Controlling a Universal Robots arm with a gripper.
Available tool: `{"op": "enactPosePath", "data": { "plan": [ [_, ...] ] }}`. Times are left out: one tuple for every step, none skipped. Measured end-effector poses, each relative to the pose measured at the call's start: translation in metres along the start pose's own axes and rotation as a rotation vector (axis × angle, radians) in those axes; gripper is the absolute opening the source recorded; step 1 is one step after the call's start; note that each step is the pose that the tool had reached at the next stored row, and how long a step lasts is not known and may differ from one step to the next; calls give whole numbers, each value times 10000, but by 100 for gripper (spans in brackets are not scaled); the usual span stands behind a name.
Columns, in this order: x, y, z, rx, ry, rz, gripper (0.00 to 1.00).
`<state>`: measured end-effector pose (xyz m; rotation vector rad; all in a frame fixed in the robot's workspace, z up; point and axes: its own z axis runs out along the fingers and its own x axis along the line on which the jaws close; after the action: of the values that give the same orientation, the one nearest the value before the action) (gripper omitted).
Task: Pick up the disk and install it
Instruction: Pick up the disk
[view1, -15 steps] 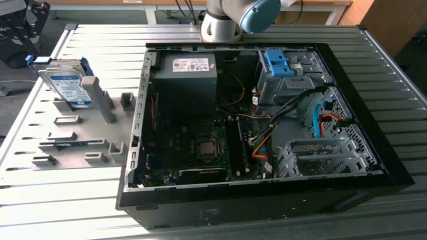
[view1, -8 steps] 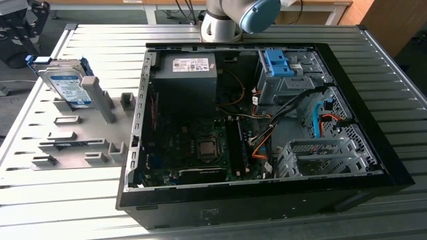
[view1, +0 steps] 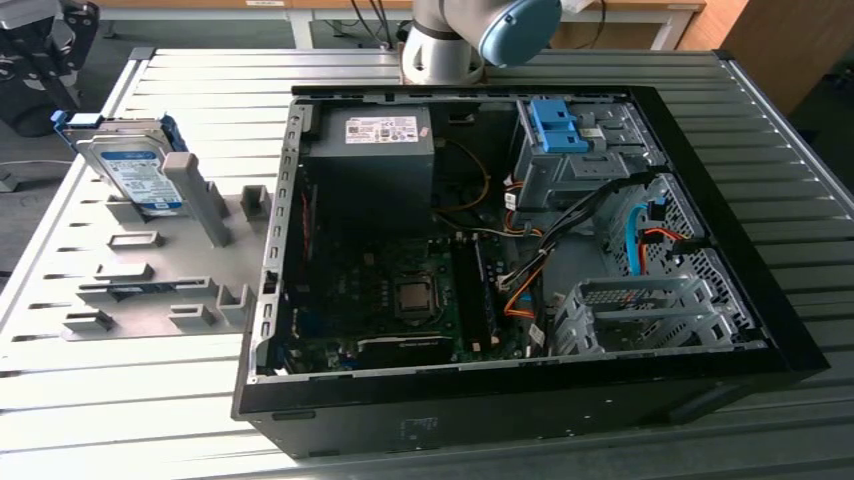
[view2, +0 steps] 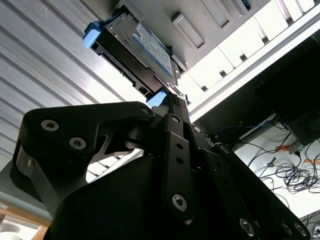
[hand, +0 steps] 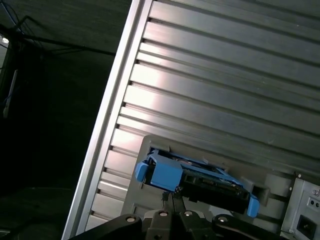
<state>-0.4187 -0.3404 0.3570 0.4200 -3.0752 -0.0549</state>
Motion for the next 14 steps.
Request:
{"op": "enactPosePath", "data": {
  "plan": [
    [0, 0, 0, 1, 2, -50, 11],
    [0, 0, 0, 3, 4, -100, 11],
    [0, 0, 0, 5, 6, -148, 11],
    [0, 0, 0, 7, 8, -197, 11],
    [0, 0, 0, 8, 10, -250, 11],
    [0, 0, 0, 9, 12, -299, 11],
    [0, 0, 0, 11, 14, -348, 11],
    [0, 0, 0, 13, 16, -397, 11],
    [0, 0, 0, 14, 17, -444, 11],
    [0, 0, 0, 16, 20, -488, 11],
    [0, 0, 0, 17, 22, -534, 11],
    [0, 0, 0, 19, 23, -583, 11],
    [0, 0, 0, 21, 25, -630, 11],
    [0, 0, 0, 22, 27, -676, 11]
  ]
}}
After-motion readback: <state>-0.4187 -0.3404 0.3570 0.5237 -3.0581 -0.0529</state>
